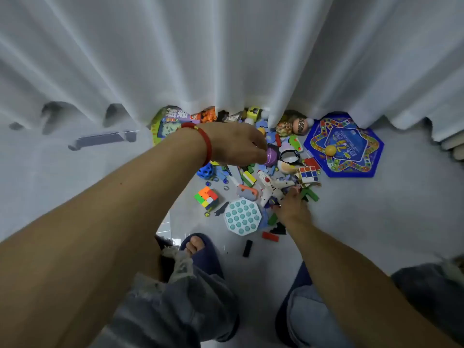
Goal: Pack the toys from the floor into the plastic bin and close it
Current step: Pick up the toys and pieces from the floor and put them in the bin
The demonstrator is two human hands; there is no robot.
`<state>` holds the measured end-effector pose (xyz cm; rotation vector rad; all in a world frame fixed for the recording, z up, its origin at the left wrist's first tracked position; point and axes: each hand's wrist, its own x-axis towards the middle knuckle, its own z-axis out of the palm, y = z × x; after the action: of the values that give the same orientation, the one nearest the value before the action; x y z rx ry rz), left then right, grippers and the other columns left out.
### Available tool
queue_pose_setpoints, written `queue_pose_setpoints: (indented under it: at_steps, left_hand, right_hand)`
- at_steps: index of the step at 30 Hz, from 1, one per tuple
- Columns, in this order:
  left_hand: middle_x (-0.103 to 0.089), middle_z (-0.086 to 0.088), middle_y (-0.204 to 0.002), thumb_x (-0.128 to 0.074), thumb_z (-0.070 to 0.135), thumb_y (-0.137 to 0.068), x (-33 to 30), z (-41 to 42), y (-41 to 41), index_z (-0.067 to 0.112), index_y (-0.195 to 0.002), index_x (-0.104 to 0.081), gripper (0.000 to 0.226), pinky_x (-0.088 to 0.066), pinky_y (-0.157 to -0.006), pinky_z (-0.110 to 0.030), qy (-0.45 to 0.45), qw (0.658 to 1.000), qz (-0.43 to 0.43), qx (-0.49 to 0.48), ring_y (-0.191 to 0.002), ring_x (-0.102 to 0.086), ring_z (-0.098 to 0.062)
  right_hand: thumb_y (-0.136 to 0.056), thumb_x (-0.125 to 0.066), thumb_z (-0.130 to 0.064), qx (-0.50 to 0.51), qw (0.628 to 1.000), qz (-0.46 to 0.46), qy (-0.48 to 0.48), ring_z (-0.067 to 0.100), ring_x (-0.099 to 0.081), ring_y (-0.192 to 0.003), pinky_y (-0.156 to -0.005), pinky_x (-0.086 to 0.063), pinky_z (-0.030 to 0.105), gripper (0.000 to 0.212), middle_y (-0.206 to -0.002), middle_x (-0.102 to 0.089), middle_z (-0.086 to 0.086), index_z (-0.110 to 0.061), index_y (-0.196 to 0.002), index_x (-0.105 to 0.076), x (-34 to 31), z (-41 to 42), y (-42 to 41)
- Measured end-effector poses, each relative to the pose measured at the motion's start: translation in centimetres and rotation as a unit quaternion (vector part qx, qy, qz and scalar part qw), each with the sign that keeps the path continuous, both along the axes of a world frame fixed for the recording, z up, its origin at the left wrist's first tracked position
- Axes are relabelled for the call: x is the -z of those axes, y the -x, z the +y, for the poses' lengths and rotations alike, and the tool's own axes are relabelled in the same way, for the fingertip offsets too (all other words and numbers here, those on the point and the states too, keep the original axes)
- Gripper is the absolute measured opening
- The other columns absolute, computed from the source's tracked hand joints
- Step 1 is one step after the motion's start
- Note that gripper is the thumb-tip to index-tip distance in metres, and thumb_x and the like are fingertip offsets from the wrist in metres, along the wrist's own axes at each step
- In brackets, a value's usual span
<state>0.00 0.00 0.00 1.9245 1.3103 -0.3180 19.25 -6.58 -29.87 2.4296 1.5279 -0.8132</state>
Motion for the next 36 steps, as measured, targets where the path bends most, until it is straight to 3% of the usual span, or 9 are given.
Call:
queue_pose_setpoints:
  at_steps: [9,15,18,22,24,26,29,32,36]
  left_hand:
    - [-0.05,0.004,-0.144,-0.048,0.041,-0.099,-0.2,0.9,0.3,0.03,-0.137,-0.053,0.04,-0.049,-0.102,-0.043,0.023,1.0,0.011,-0.007,-0.121,-0.055,-0.02]
    - [-0.066,-0.005,-0.119,-0.051,0.032,-0.1,-1.3,1.1,1.6,0.025,-0.135,-0.054,0.036,-0.057,-0.09,-0.047,0.087,0.99,-0.025,-0.112,-0.104,-0.066,-0.024]
    - [-0.068,-0.009,-0.117,-0.056,0.033,-0.097,-0.9,1.1,2.8,0.018,-0.13,-0.057,0.036,-0.058,-0.085,-0.048,0.105,0.969,-0.07,-0.214,-0.103,-0.067,-0.027]
    - [-0.052,-0.02,-0.133,-0.064,0.044,-0.092,0.5,-0.4,5.3,0.006,-0.141,-0.041,0.067,-0.052,-0.091,-0.057,0.212,0.898,-0.109,-0.369,-0.114,-0.056,-0.041]
    - [-0.049,-0.021,-0.132,-0.063,0.045,-0.091,0.6,-1.5,7.6,0.005,-0.136,-0.043,0.063,-0.049,-0.095,-0.056,0.264,0.816,-0.197,-0.475,-0.117,-0.054,-0.04]
    - [-0.059,-0.021,-0.116,-0.06,0.035,-0.095,1.3,-2.5,10.7,0.002,-0.115,-0.057,0.039,-0.055,-0.089,-0.05,0.222,0.727,-0.316,-0.567,-0.101,-0.063,-0.035]
    - [-0.064,-0.019,-0.109,-0.062,0.019,-0.094,3.3,-5.5,16.6,0.004,-0.123,-0.058,0.033,-0.061,-0.066,-0.042,0.104,0.621,-0.412,-0.659,-0.085,-0.066,-0.029]
    - [-0.067,-0.016,-0.107,-0.072,0.016,-0.085,6.3,-9.8,22.8,0.014,-0.124,-0.054,0.044,-0.059,-0.056,-0.04,-0.039,0.604,-0.337,-0.721,-0.075,-0.069,-0.027]
    - [-0.061,-0.014,-0.119,-0.069,0.042,-0.064,11.6,-13.0,27.9,0.018,-0.13,-0.044,0.074,-0.056,-0.07,-0.046,-0.015,0.646,-0.168,-0.744,-0.088,-0.068,-0.036]
  right_hand:
    - [-0.072,-0.085,-0.041,-0.05,0.992,-0.087,-0.078,0.036,-0.053,-0.121,-0.088,-0.05,0.045,0.091,-0.129,-0.058,0.02,0.0,-0.138,-0.038,3.1,0.3,-1.2]
    - [-0.08,-0.076,-0.033,0.097,0.966,0.159,-0.179,0.034,-0.063,-0.097,-0.078,-0.057,0.044,0.056,-0.111,-0.062,0.015,-0.007,-0.122,-0.049,-1.4,-0.2,-0.7]
    - [-0.086,-0.065,-0.035,0.214,0.902,0.32,-0.197,0.022,-0.063,-0.086,-0.07,-0.055,0.034,0.044,-0.104,-0.063,0.006,-0.011,-0.121,-0.054,-6.3,-0.7,1.7]
    - [-0.093,-0.063,-0.021,0.191,0.822,0.499,-0.196,0.012,-0.06,-0.081,-0.057,-0.052,0.024,0.013,-0.095,-0.062,-0.001,-0.021,-0.105,-0.057,-15.5,0.1,7.4]
    - [-0.087,-0.069,-0.027,0.105,0.802,0.554,-0.196,0.017,-0.066,-0.088,-0.068,-0.058,0.033,0.028,-0.103,-0.065,0.001,-0.025,-0.111,-0.054,-19.5,0.5,11.3]
    - [-0.083,-0.072,-0.035,-0.01,0.81,0.558,-0.182,0.017,-0.068,-0.094,-0.077,-0.059,0.039,0.043,-0.11,-0.064,0.002,-0.027,-0.118,-0.049,-22.3,0.8,14.8]
    - [-0.094,-0.063,-0.045,-0.136,0.83,0.529,-0.109,0.01,-0.063,-0.101,-0.08,-0.053,0.031,0.034,-0.113,-0.061,-0.008,-0.028,-0.122,-0.055,-24.6,1.3,17.6]
    - [-0.1,-0.05,-0.047,-0.137,0.862,0.479,-0.095,0.02,-0.063,-0.102,-0.084,-0.056,0.04,0.027,-0.11,-0.066,-0.002,-0.026,-0.11,-0.064,-24.0,1.4,16.7]
    - [-0.104,-0.051,-0.028,-0.132,0.888,0.437,-0.048,0.01,-0.061,-0.088,-0.059,-0.046,0.017,0.025,-0.112,-0.065,0.008,-0.014,-0.12,-0.064,-19.8,0.0,14.2]
